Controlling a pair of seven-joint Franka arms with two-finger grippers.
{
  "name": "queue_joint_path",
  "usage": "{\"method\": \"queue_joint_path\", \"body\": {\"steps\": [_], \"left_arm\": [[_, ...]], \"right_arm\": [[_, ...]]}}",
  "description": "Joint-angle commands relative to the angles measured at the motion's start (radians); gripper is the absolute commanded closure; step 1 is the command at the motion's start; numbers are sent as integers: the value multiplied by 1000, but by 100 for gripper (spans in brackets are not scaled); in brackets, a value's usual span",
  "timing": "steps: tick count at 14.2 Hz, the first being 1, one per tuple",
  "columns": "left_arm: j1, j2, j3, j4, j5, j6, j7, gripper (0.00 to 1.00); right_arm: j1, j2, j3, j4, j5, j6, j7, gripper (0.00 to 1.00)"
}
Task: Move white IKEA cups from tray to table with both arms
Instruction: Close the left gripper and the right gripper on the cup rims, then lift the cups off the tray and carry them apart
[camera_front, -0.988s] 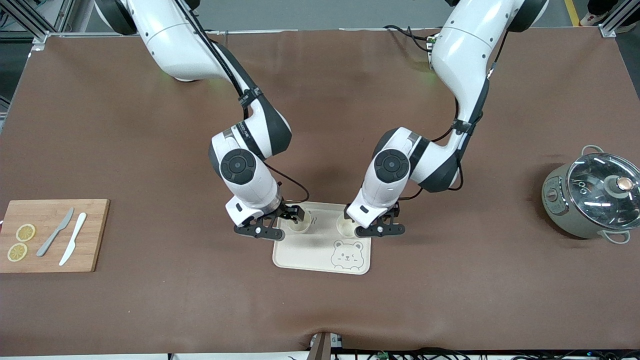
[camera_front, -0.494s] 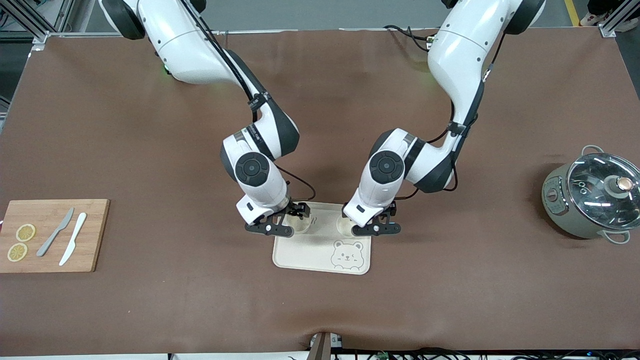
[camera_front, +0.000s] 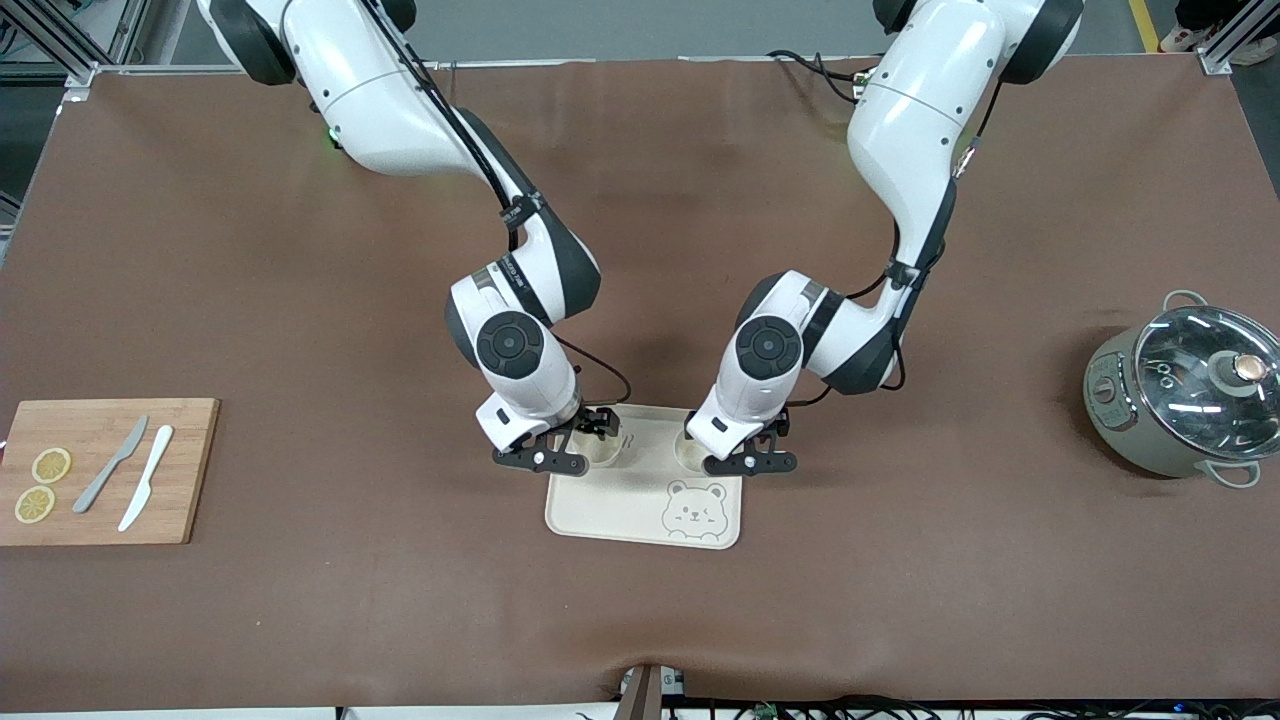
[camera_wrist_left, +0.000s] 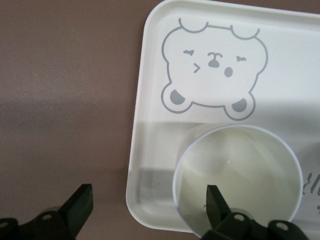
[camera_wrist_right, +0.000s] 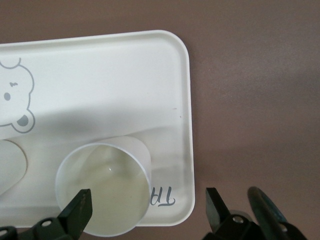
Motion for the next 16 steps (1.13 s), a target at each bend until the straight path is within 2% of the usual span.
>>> {"method": "queue_joint_path", "body": {"steps": [1, 12, 14, 15, 16], "left_arm": [[-5, 0, 5, 15, 17, 7, -48, 100], [5, -15, 5, 18, 17, 7, -45, 100], [5, -38, 5, 17, 14, -5, -52, 100], [6, -58, 6, 11, 19, -32, -53, 100], [8, -84, 9, 9, 22, -115, -49, 100]], "right_arm": [[6, 32, -8, 25, -10, 10, 1, 0], [6, 75, -6, 28, -4, 58, 1, 0], [6, 75, -6, 28, -3, 58, 1, 44], [6, 75, -6, 30, -1, 61, 1, 62], [6, 75, -6, 28, -1, 64, 1, 77]]}}
